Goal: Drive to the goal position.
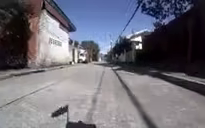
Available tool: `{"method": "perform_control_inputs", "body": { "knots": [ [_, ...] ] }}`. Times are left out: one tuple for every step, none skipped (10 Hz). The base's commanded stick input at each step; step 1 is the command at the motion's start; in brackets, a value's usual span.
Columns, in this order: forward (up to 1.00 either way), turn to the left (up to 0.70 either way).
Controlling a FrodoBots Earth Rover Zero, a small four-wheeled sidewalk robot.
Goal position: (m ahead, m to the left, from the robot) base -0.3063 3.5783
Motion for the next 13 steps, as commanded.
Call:
{"method": "perform_control_inputs", "body": {
  "knots": [
    [0.85,-0.03],
    [0.85,-0.03],
    [0.85,-0.03],
    [0.85,-0.03],
    [0.85,-0.03],
    [0.85,-0.03],
    [0.85,-0.03],
    [0.85,-0.03],
    [0.85,-0.03],
    [0.85,-0.03],
    [0.85,-0.03],
    [0.85,-0.03],
    [0.85,-0.03]
  ]
}}
